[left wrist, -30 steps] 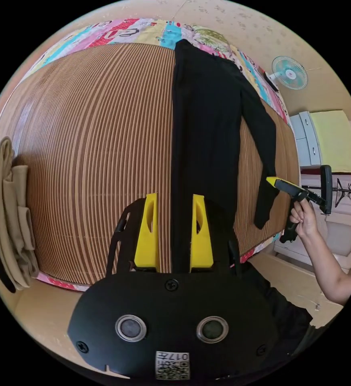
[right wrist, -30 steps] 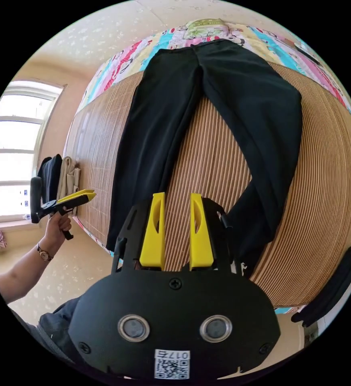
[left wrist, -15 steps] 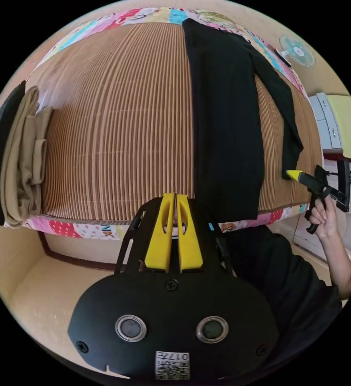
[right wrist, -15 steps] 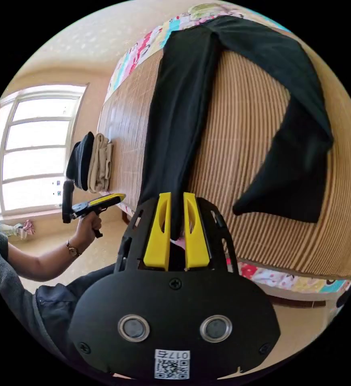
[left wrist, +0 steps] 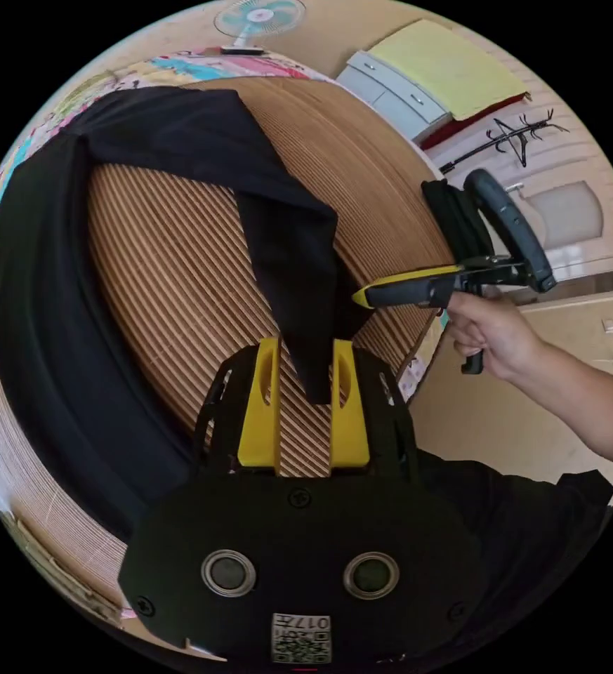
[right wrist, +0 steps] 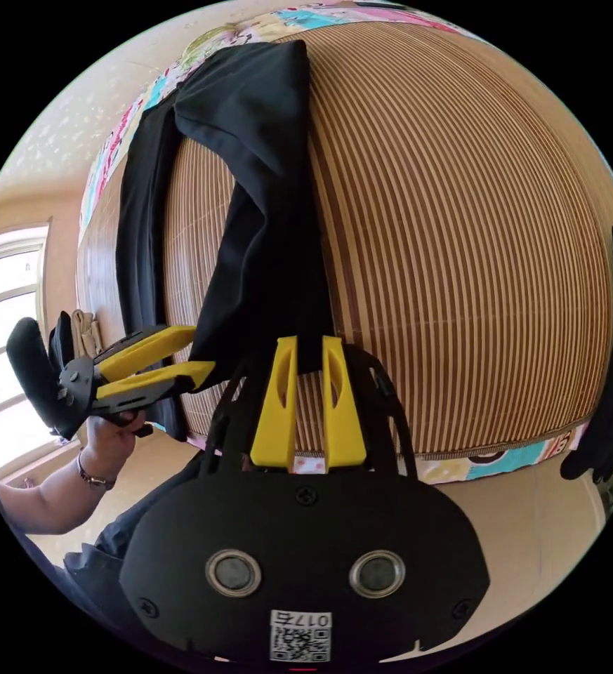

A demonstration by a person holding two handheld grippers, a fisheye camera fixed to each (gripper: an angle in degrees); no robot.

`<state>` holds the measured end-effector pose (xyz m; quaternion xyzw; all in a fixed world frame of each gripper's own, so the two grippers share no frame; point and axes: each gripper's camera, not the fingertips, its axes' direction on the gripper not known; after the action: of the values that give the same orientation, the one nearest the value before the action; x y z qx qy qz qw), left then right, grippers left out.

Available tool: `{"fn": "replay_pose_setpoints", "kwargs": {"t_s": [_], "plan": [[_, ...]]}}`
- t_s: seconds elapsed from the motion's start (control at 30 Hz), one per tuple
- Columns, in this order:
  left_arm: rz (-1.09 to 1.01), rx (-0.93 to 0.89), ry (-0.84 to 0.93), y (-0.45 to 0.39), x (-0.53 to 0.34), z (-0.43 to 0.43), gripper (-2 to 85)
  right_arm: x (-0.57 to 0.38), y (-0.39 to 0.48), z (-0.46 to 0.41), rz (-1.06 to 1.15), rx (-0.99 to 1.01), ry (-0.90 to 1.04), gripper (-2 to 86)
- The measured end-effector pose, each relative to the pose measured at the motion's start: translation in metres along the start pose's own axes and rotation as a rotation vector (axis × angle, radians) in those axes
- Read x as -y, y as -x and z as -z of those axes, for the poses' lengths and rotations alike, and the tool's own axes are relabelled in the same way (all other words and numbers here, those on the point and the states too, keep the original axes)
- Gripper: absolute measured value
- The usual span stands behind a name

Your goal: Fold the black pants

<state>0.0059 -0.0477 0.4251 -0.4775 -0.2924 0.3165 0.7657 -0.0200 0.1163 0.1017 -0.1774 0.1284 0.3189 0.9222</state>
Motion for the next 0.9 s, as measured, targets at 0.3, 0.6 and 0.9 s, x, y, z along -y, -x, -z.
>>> {"fn": "replay_pose_setpoints", "kwargs": {"t_s": [0.3,0.6,0.9], "plan": [[0.171,-1.11,-0.367,0.088,-0.072,0.047,1.2,-0.072,-0.09,0.135,0.256,0.541,-0.252,2.3],[0.435,-0.693,-0.017,0.086,-0.111,-0.013,-0.6,-0.065,-0.178,0.103,-0.152,0.162,-0.099,4.9],[0.325,-0.559,-0.129,0.078,-0.05,0.02,4.8,-0.05,-0.204,0.11,-0.087,0.152,-0.08,7.8]]}}
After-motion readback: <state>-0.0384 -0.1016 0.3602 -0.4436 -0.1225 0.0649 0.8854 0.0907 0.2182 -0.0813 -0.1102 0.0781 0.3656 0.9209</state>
